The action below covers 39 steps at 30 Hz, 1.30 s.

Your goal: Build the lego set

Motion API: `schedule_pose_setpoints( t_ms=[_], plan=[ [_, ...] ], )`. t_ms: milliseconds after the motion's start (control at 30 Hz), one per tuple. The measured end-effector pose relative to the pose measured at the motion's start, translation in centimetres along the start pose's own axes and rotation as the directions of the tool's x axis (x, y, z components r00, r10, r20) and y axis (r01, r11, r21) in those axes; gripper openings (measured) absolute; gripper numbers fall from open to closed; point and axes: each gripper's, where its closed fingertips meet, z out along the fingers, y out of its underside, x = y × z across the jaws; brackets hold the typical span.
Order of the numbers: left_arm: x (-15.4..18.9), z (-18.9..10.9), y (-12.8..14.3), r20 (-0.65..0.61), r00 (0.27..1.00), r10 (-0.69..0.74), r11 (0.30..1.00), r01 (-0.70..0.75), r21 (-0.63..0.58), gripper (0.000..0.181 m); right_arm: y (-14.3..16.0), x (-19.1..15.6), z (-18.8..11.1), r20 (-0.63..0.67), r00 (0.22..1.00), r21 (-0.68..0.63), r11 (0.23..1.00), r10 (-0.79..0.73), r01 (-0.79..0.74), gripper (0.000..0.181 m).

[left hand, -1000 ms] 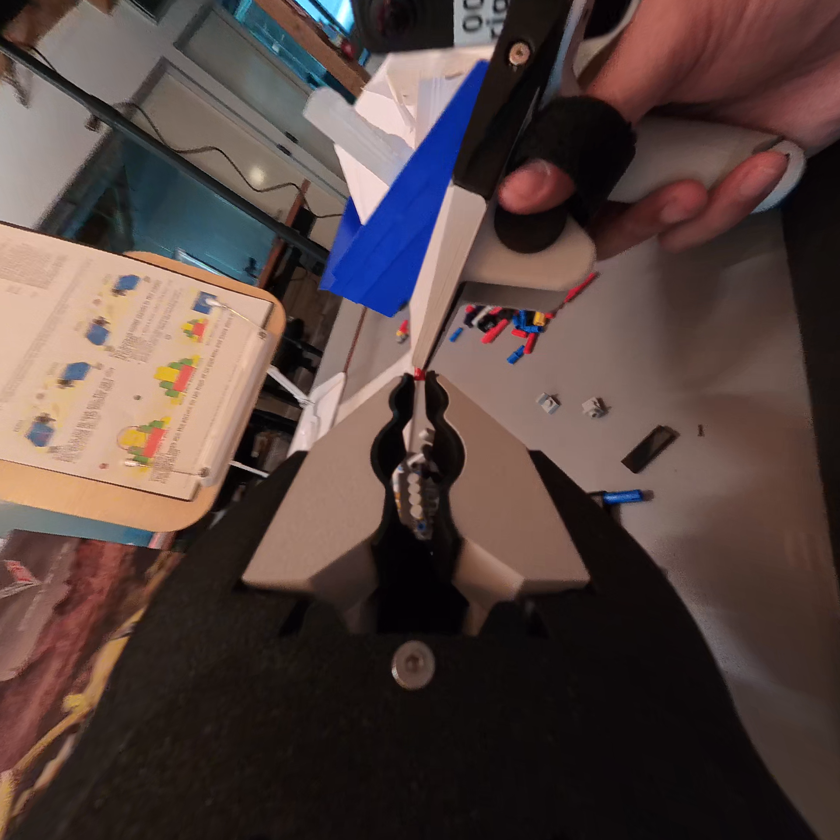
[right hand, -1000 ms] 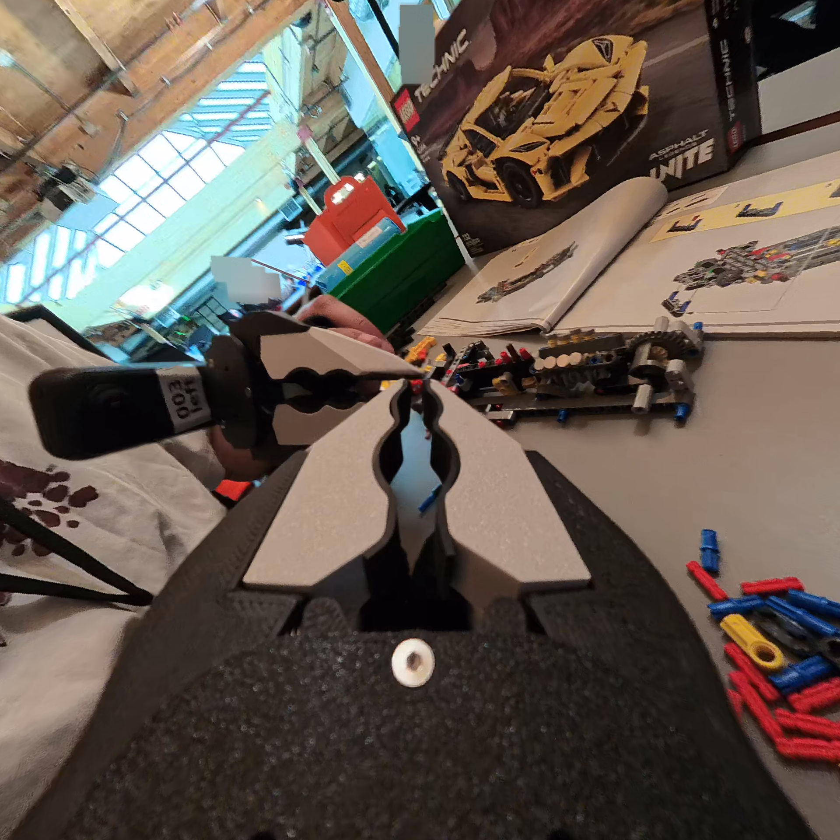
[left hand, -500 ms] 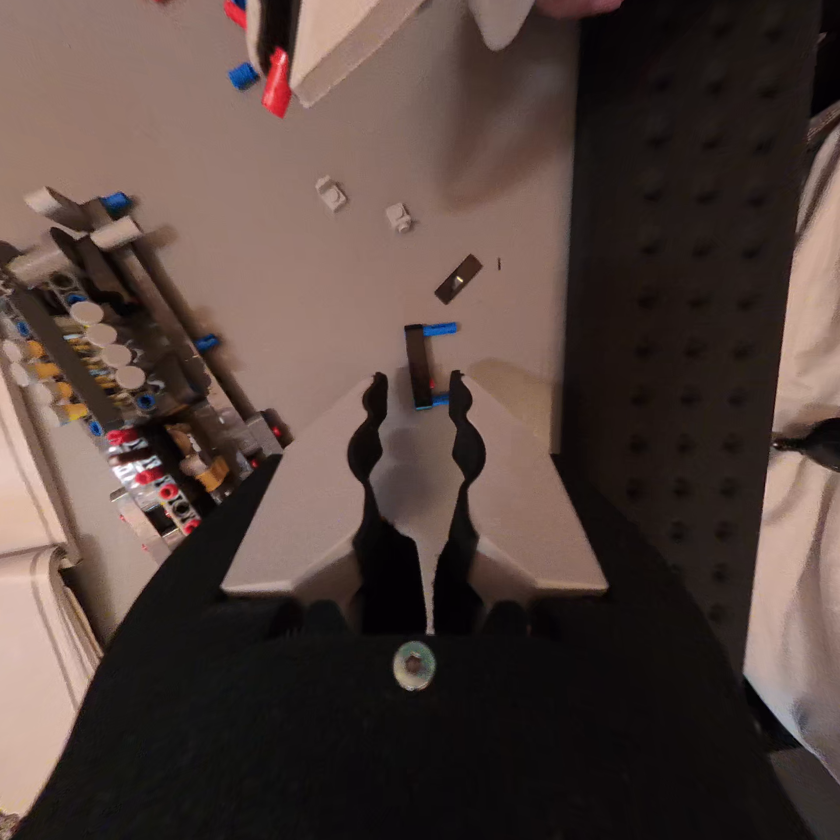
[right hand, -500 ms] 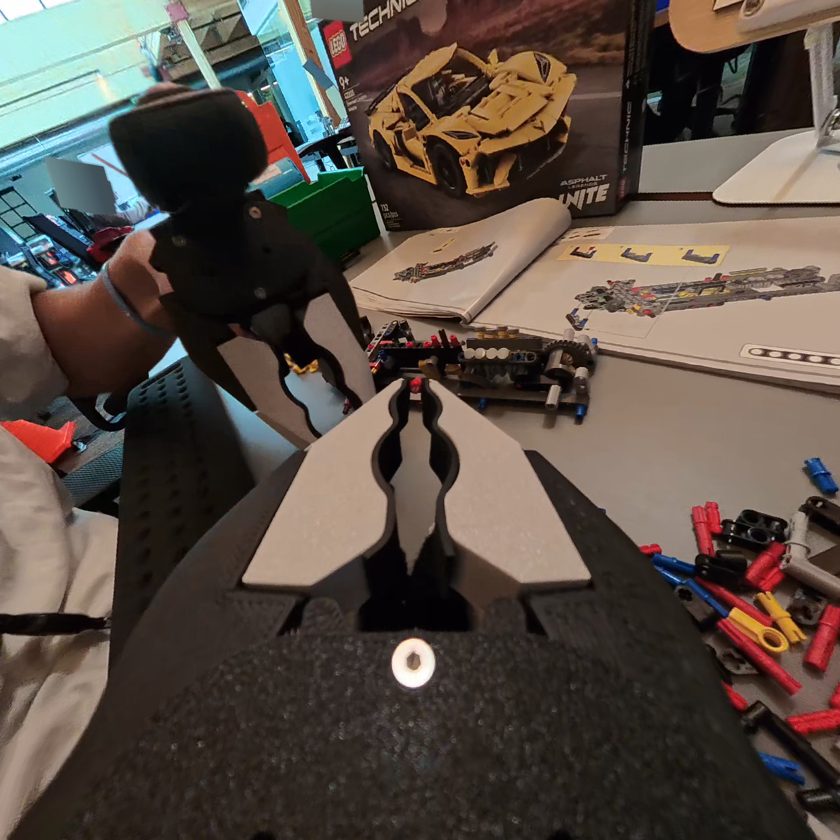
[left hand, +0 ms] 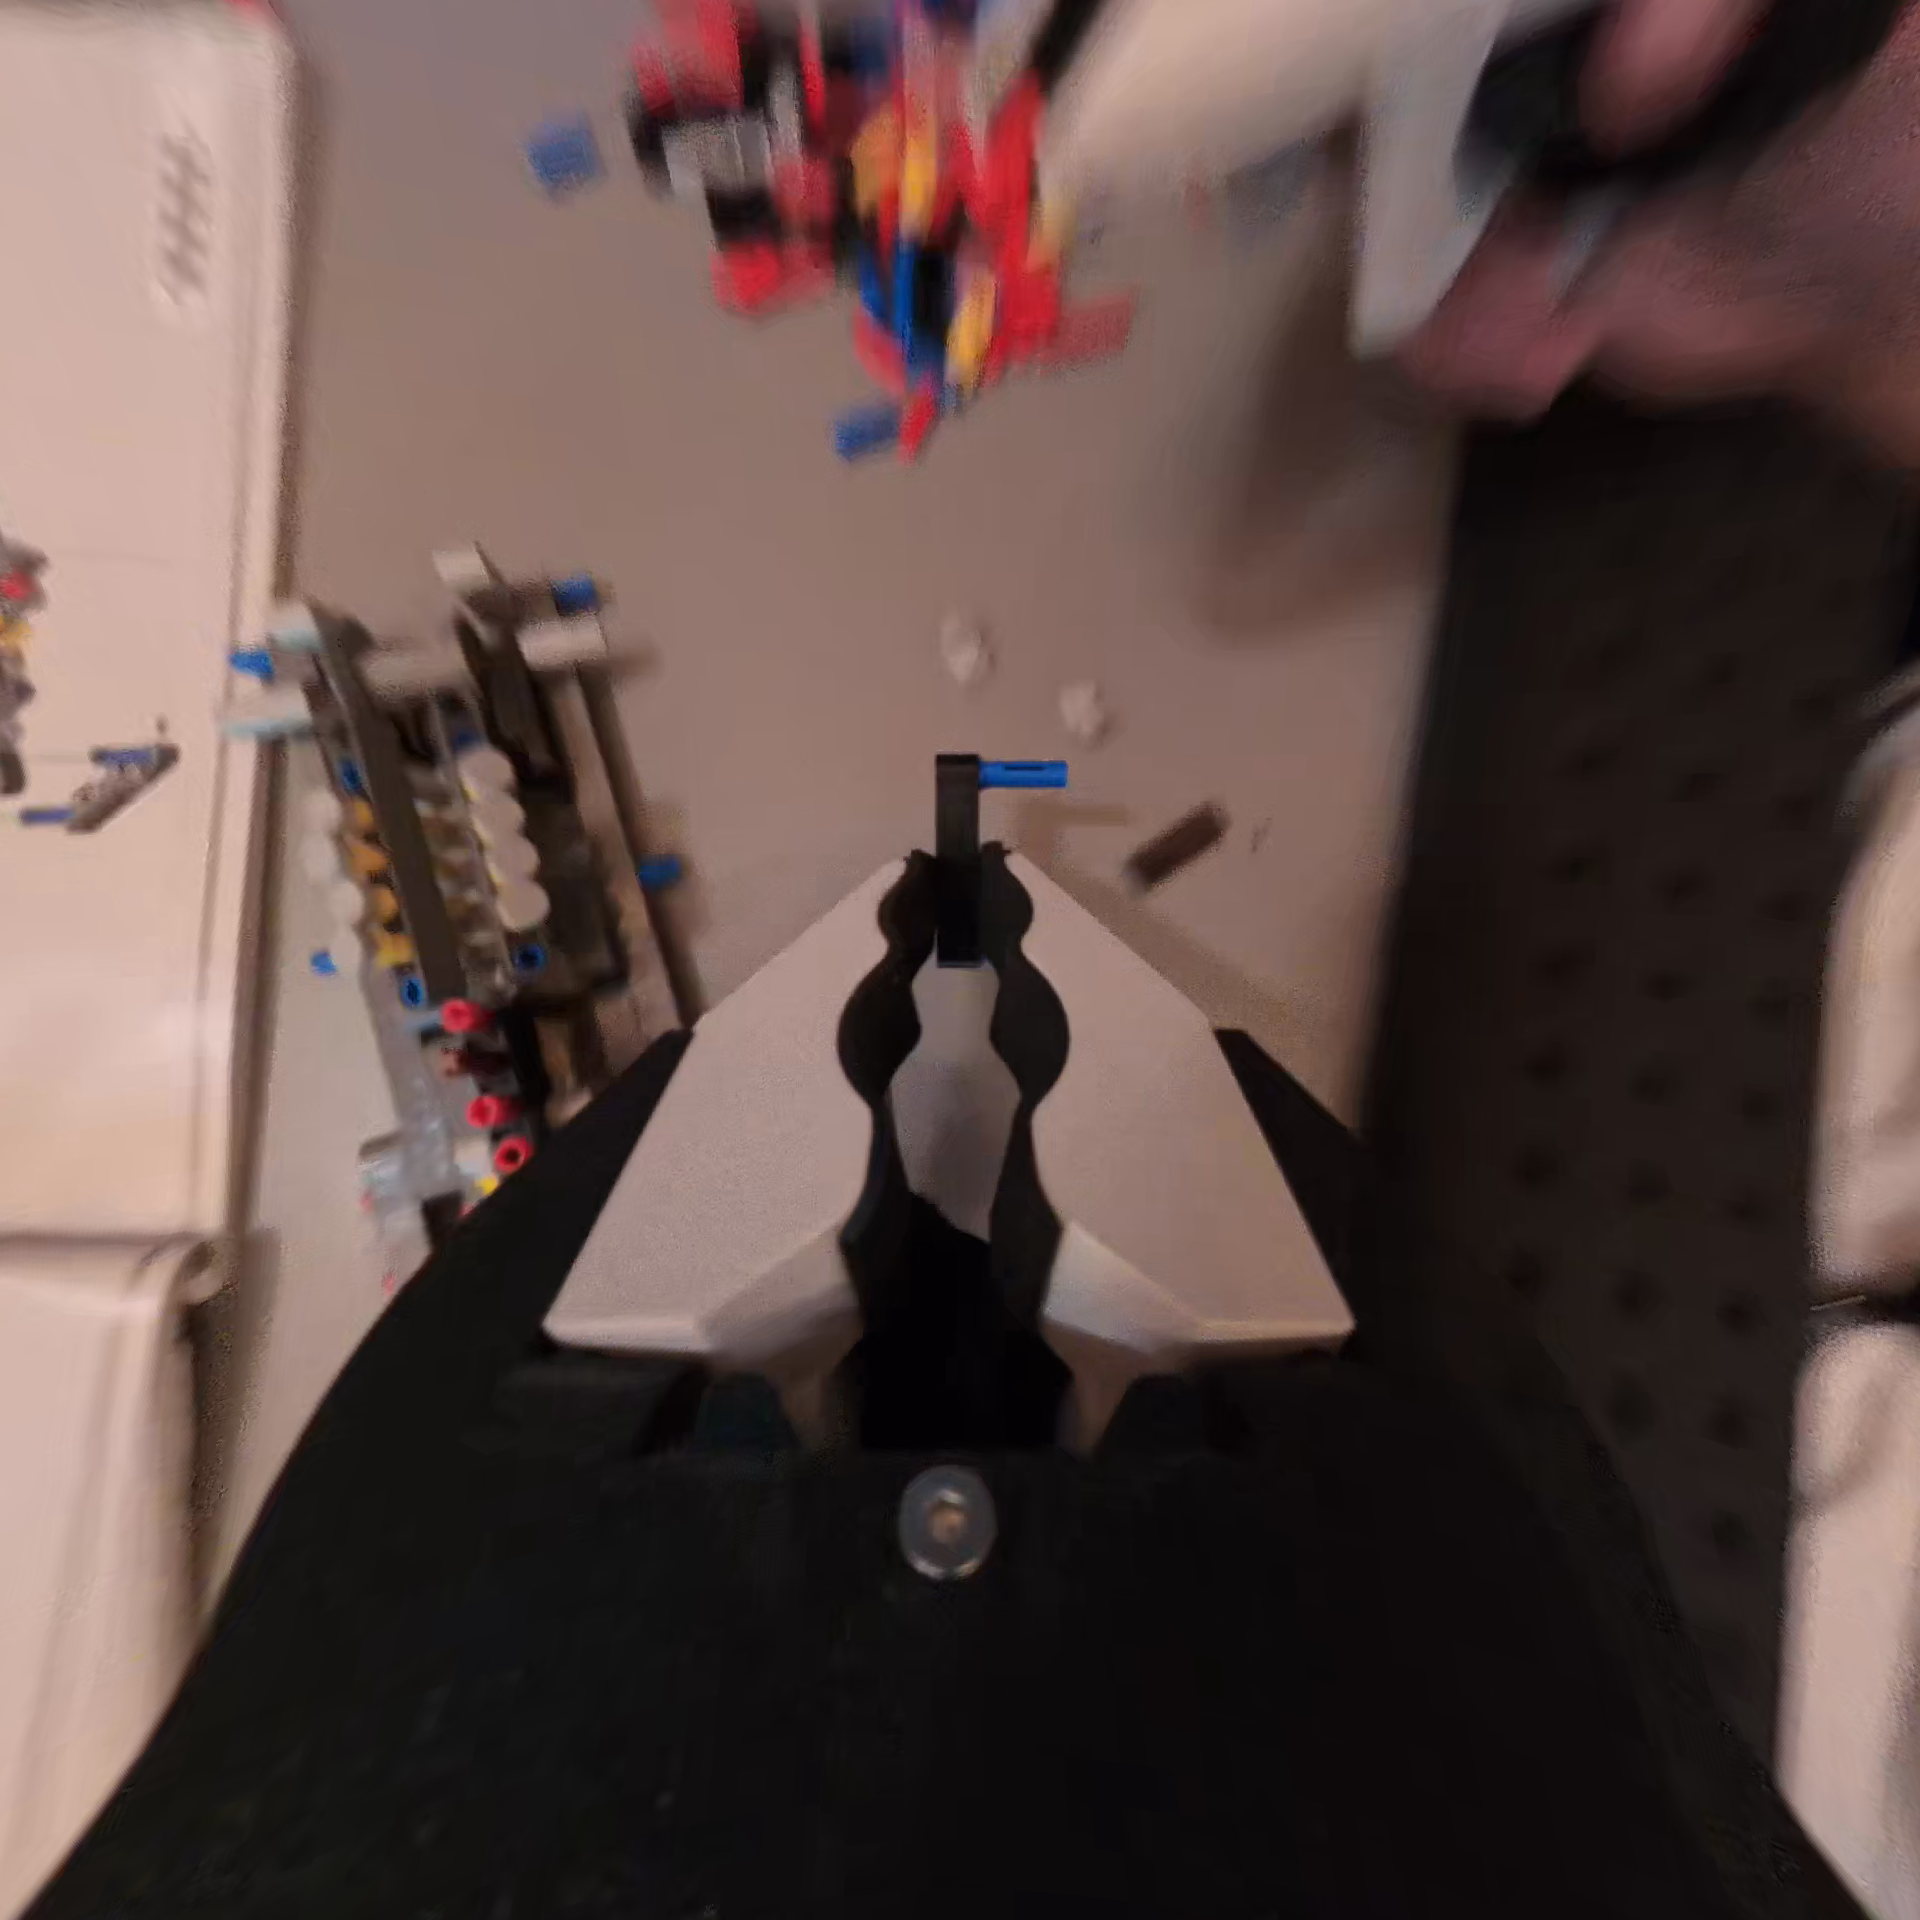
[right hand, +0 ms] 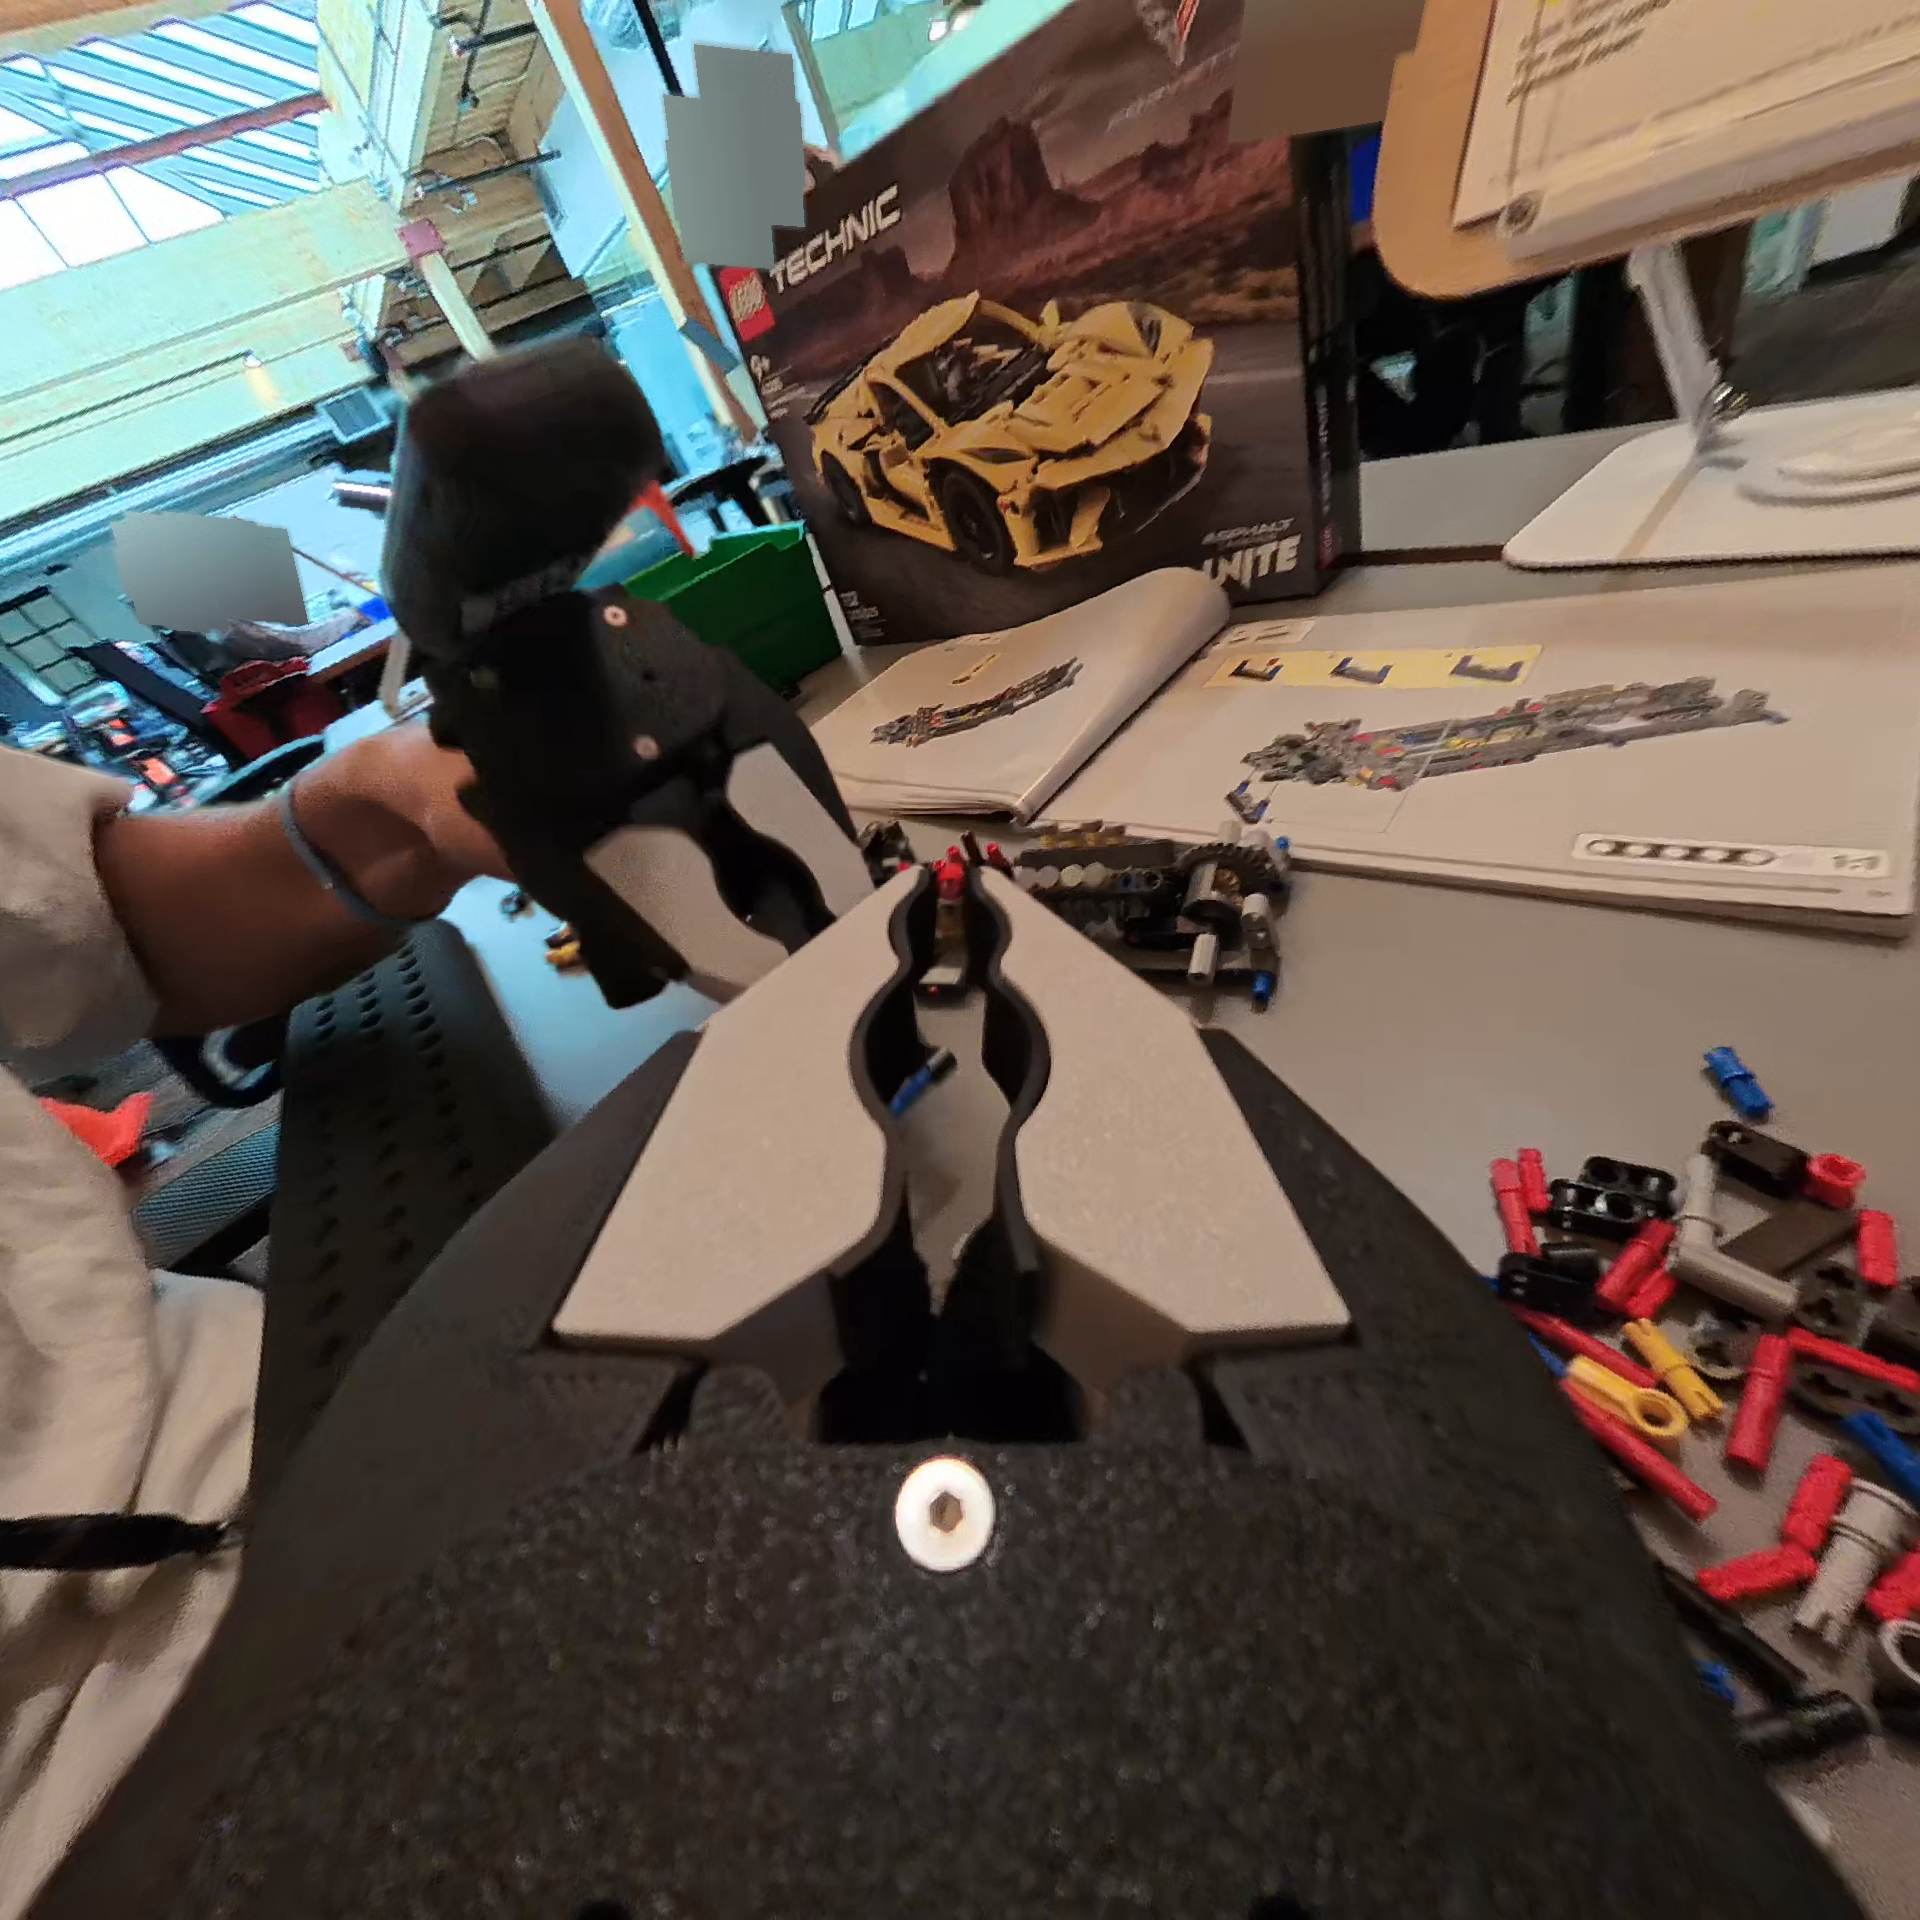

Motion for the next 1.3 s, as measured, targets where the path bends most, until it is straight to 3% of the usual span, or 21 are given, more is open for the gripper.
schedule_pose_setpoints(
  t_ms=[67, 100, 167, 267, 367, 467, 800, 1033, 1100, 1167, 1300],
  plan=[
    [0.8, -2.7, -3.2, -0.169, 0.972, -0.166, 0.955, 0.201, 0.219, 0.006, -0.5, 0.3, -0.3, -0.042, 0.999, 0.030, 0.999, -0.029, 0.030, 0.003],
    [1.0, -3.8, -3.5, -0.237, 0.942, -0.238, 0.925, 0.294, 0.240, 0.006, -0.5, 0.4, -0.3, -0.048, 0.998, 0.024, 0.999, -0.032, 0.033, 0.003],
    [2.0, -4.9, -1.8, -0.293, 0.902, -0.319, 0.912, 0.375, 0.163, 0.006, -0.1, 0.3, 0.0, -0.047, 0.998, 0.005, 1.000, -0.031, 0.031, 0.003],
    [5.4, -5.7, 2.5, -0.293, 0.903, -0.314, 0.948, 0.316, -0.044, 0.006, 0.3, 0.2, 0.5, -0.034, 0.999, -0.024, 0.999, -0.036, 0.035, 0.003],
    [9.4, -6.0, 4.3, -0.304, 0.913, -0.271, 0.961, 0.241, -0.133, 0.006, 0.6, 0.0, 0.7, -0.022, 0.999, -0.037, 0.999, -0.035, 0.034, 0.003],
    [9.5, -4.4, 5.7, -0.144, 0.979, -0.146, 0.978, 0.120, -0.172, 0.006, 0.5, 0.0, 0.7, -0.021, 0.999, -0.034, 0.999, -0.036, 0.036, 0.003],
    [10.0, -2.5, 5.7, -0.170, 0.979, -0.111, 0.980, 0.079, -0.183, 0.009, 0.5, -0.2, 0.4, -0.005, 1.000, -0.025, 0.999, -0.020, 0.020, 0.003],
    [9.7, -2.5, 5.3, -0.392, 0.875, -0.285, 0.955, 0.223, -0.197, 0.009, 0.6, -0.4, 0.6, 0.007, 1.000, -0.032, 0.999, -0.025, 0.026, 0.003],
    [8.3, -3.0, 3.6, -0.436, 0.850, -0.296, 0.955, 0.277, -0.108, 0.008, 0.3, -0.4, 0.4, 0.000, 0.999, -0.020, 0.999, -0.039, 0.039, 0.003],
    [5.1, -4.3, -0.2, -0.410, 0.873, -0.265, 0.940, 0.329, 0.092, 0.009, -0.3, -0.3, 0.2, -0.024, 0.998, 0.008, 0.998, -0.063, 0.063, 0.003],
    [-2.6, -7.1, -6.9, -0.238, 0.920, -0.311, 0.793, 0.389, 0.469, 0.008, -2.0, 0.4, 0.4, -0.202, 0.964, 0.048, 0.981, -0.176, 0.189, 0.003]
  ],
)
